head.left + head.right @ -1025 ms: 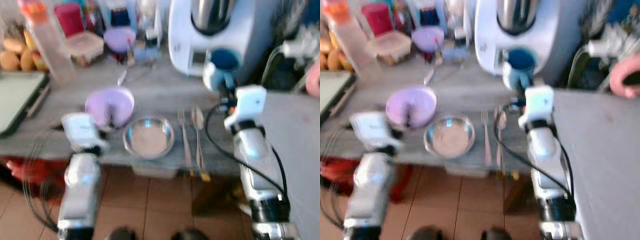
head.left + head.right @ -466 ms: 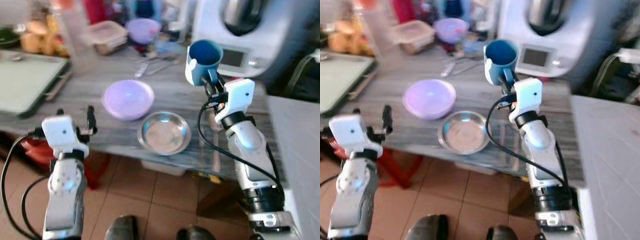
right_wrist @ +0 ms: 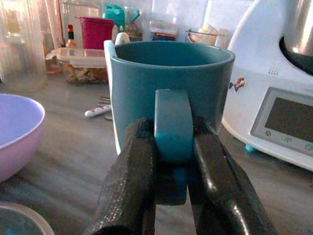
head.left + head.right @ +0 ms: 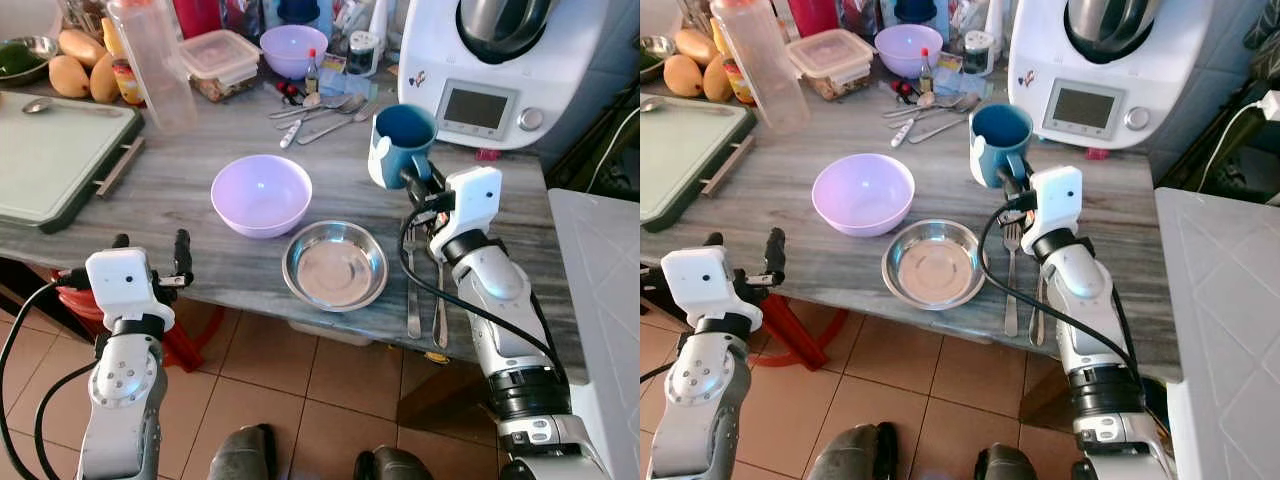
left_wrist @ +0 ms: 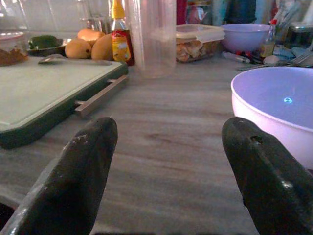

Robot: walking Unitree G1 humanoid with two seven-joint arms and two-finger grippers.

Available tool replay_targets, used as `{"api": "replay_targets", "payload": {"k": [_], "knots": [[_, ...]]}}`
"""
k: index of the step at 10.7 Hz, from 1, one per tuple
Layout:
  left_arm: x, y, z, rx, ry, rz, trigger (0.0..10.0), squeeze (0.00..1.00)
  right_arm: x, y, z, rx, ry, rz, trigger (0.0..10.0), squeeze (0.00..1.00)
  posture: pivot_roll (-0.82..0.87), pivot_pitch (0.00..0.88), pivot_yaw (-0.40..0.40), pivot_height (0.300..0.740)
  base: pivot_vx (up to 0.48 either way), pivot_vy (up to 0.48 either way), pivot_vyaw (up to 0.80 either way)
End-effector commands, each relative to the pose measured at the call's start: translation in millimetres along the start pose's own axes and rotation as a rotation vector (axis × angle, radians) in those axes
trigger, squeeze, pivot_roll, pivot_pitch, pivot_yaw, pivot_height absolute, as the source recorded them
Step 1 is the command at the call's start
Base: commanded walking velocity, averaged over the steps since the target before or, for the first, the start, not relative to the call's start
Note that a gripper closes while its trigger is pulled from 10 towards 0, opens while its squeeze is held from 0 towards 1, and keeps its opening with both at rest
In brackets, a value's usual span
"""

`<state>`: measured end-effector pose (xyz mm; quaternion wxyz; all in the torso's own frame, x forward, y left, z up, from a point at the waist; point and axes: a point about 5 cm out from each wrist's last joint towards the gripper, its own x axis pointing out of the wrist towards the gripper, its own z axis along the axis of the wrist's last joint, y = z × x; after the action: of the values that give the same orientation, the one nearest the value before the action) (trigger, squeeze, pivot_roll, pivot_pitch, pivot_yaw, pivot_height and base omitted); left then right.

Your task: Setting the table

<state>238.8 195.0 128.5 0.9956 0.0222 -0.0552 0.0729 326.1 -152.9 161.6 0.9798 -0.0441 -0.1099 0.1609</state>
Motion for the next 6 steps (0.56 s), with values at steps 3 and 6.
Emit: {"api": "replay_targets", "payload": {"k": [3,6], "knots": [[-0.5,0.8,4,0.005,-0.008,-0.013,10.0,0.0,-5.8,12.3,-8,0.042,0.028,0.065,10.0,0.0,0.04,0.172,-0.002,0.74,0.0,0.0,0.0],[2.6,-0.5,5,0.005,-0.012,-0.026,10.0,0.0,-13.3,19.4,-15,0.059,0.056,0.112,10.0,0.0,0.04,0.17,0.001,0.74,0.0,0.0,0.0]]}}
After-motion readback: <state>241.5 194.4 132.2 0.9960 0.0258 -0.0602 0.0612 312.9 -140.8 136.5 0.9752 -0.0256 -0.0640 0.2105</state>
